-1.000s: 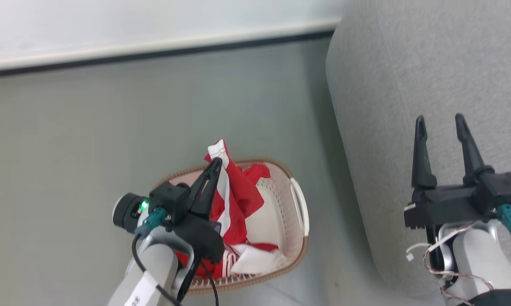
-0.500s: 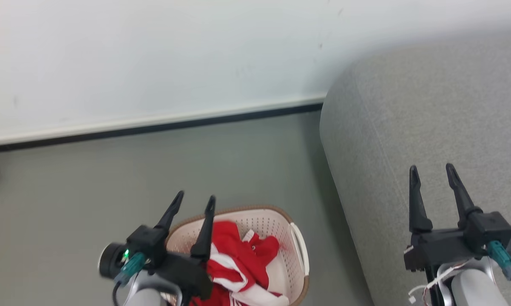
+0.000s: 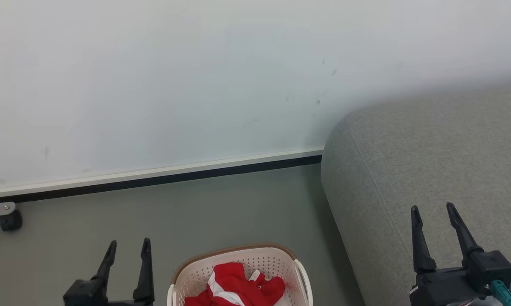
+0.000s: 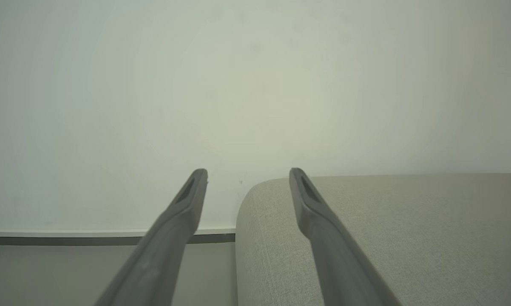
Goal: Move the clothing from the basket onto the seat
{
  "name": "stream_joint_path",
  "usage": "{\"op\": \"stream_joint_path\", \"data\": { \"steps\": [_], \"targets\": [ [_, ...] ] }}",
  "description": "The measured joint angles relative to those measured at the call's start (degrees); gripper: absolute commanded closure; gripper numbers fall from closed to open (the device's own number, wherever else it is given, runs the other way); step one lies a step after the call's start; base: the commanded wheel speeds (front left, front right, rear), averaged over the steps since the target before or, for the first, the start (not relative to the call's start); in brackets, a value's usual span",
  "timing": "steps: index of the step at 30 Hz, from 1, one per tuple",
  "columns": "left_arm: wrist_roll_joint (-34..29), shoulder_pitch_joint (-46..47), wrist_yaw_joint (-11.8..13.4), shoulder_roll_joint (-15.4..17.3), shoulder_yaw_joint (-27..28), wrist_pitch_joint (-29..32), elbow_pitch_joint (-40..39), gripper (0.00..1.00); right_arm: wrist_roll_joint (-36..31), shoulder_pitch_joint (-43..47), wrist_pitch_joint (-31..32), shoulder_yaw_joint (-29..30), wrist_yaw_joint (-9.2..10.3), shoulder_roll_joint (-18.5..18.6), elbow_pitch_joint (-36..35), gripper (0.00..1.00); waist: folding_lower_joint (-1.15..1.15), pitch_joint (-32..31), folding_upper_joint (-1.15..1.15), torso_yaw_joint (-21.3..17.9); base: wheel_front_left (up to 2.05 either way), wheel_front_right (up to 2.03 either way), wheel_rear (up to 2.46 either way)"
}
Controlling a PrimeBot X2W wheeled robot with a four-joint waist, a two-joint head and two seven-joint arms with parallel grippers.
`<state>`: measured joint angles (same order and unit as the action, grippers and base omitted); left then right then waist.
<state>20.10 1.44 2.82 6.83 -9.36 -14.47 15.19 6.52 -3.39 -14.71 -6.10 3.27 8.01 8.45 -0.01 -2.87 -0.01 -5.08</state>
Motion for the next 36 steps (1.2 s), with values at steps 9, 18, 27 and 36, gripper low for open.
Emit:
{"op": "stream_joint_path", "data": {
  "steps": [9,18,27,36],
  "targets": [
    [0.00,-4.52,0.86,1.00,3.32,0.00,-3.47,0.00,0.01,1.80,0.00,-0.25,-0.60,0.20,-0.86,0.00,0.01,-1.01,0.01,0.54,0.00,0.00,0.00],
    [-0.01,-7.66,1.48,1.01,5.38,0.00,-5.66,0.00,0.01,3.38,0.00,-0.23,-0.76,0.23,-2.23,0.00,0.02,-0.87,0.01,0.47,0.00,0.00,0.00],
    [-0.38,-7.79,1.72,0.93,5.73,0.00,-6.87,0.00,0.10,3.47,0.00,0.08,-0.76,0.29,-2.46,0.00,0.02,-0.48,0.01,0.51,0.00,0.00,0.00],
    [-0.51,-7.81,1.71,0.73,5.82,0.00,-7.50,0.00,0.30,3.48,0.00,0.14,-0.76,0.27,-2.59,0.00,0.02,0.11,0.01,0.50,0.00,0.00,0.00]
  ]
}}
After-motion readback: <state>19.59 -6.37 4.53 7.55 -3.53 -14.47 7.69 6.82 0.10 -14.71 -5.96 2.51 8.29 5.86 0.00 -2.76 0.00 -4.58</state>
